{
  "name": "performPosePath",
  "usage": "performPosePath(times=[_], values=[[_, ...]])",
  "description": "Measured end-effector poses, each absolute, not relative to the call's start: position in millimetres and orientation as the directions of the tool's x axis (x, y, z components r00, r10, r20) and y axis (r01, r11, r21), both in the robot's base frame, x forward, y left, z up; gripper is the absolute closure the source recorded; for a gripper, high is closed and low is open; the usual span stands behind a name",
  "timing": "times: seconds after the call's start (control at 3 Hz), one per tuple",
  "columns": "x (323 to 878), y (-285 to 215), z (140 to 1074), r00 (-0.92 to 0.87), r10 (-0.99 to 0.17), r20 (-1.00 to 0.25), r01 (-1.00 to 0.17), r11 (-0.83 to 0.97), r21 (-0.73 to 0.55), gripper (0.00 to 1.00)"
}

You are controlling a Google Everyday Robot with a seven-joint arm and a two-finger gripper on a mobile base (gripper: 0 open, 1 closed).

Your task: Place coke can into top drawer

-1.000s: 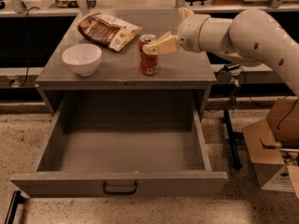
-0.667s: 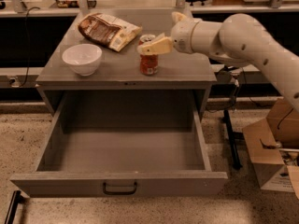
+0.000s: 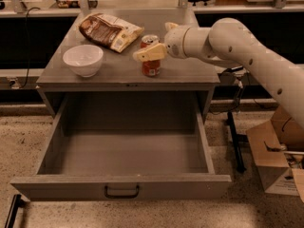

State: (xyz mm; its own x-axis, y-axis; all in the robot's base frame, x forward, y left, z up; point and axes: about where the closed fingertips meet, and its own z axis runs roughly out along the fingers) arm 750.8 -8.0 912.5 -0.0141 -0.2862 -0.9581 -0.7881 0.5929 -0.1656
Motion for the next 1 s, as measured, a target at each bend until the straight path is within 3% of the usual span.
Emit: performPosePath(times=[0.33,1.0], values=[[750.8,-7.8,912.5,-0.015,-0.286,-0.958,-0.788,0.593,-0.165,0.0],[750.3,-2.3,911.2,-0.014,-0.285,-0.958,-0.793,0.587,-0.163,0.41]])
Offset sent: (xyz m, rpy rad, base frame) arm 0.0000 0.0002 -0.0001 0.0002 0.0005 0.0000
